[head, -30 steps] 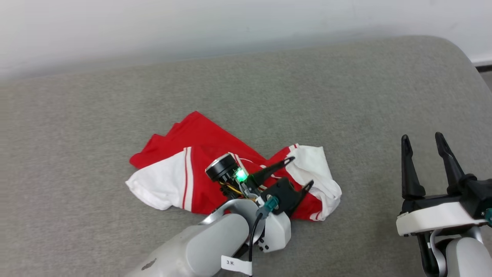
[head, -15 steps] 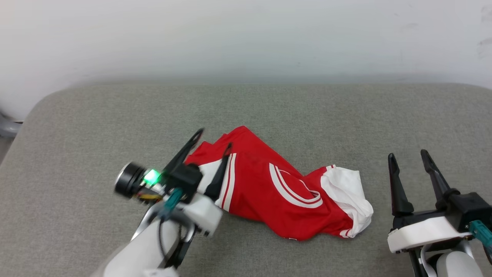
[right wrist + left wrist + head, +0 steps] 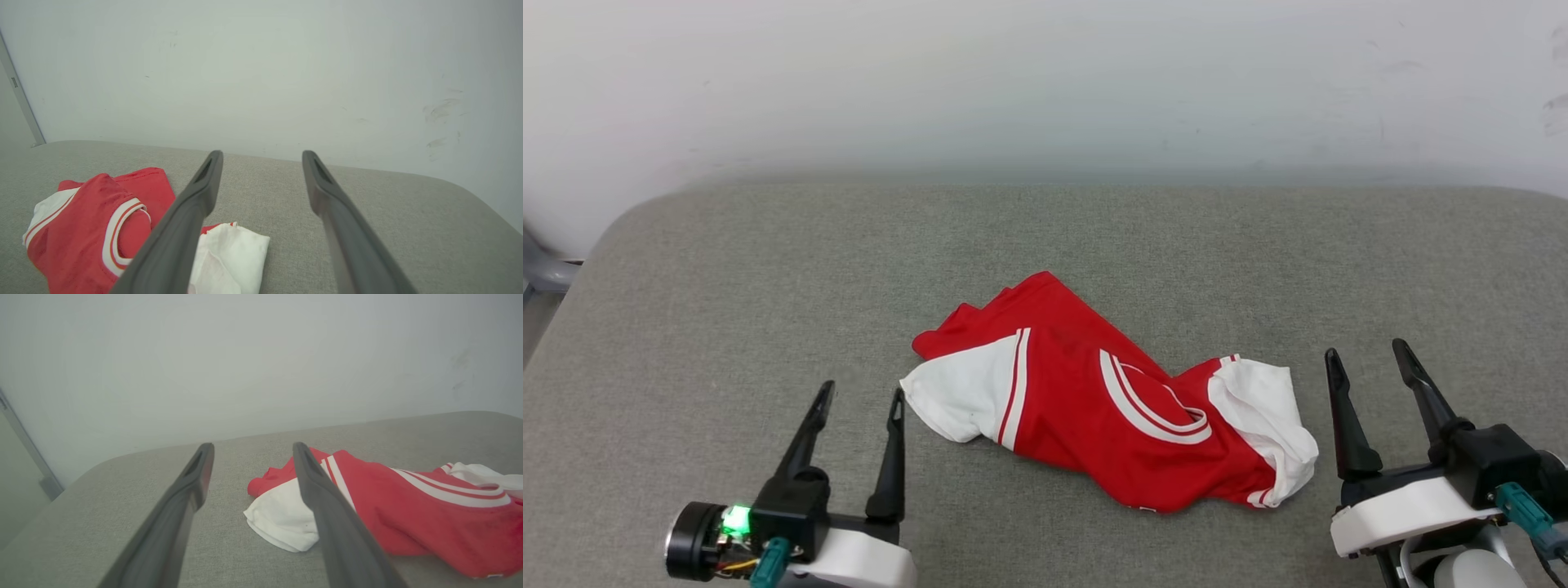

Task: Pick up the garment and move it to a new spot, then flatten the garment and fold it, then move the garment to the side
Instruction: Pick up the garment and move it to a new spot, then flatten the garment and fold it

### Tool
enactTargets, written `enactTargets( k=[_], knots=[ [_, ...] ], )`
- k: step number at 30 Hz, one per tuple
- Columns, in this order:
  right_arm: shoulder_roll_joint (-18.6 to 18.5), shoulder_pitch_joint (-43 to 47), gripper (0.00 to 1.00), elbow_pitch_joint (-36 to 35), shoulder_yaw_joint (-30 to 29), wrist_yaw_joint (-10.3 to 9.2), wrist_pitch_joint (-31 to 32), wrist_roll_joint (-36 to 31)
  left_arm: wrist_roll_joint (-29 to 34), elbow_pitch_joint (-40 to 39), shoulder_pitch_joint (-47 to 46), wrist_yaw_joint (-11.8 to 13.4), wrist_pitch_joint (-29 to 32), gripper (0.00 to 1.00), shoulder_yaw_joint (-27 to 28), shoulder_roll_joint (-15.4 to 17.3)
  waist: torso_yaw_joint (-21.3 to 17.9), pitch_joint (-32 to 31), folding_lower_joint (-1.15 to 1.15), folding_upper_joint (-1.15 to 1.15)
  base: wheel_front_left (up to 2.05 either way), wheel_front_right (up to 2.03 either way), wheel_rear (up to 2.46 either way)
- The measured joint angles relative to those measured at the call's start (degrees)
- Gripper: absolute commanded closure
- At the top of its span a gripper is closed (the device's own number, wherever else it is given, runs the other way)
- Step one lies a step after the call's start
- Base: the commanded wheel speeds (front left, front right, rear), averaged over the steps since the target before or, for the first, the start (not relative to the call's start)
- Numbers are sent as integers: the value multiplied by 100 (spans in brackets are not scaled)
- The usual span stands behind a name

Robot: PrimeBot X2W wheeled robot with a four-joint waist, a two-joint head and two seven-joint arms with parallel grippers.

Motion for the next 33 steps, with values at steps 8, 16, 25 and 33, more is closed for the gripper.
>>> enactTargets(
  k=[8,16,25,33],
  knots=[
    [0,2,0,88,127,-1,0,-175,402,-121,222,-450,0,0,535,-322,-26,17,0,0,0,0,0],
    [-127,-331,0,571,781,2,1655,-294,742,-57,222,-724,0,0,781,-569,-37,168,1,0,0,0,0],
    [-950,-1052,0,33,1377,-1,5078,1131,1021,23,70,-979,0,0,903,-835,95,500,1,0,0,0,0],
    [-1235,-1317,0,-349,1291,-1,6645,1355,1158,57,-90,-1170,0,0,996,-983,372,783,1,0,0,0,0]
  ],
)
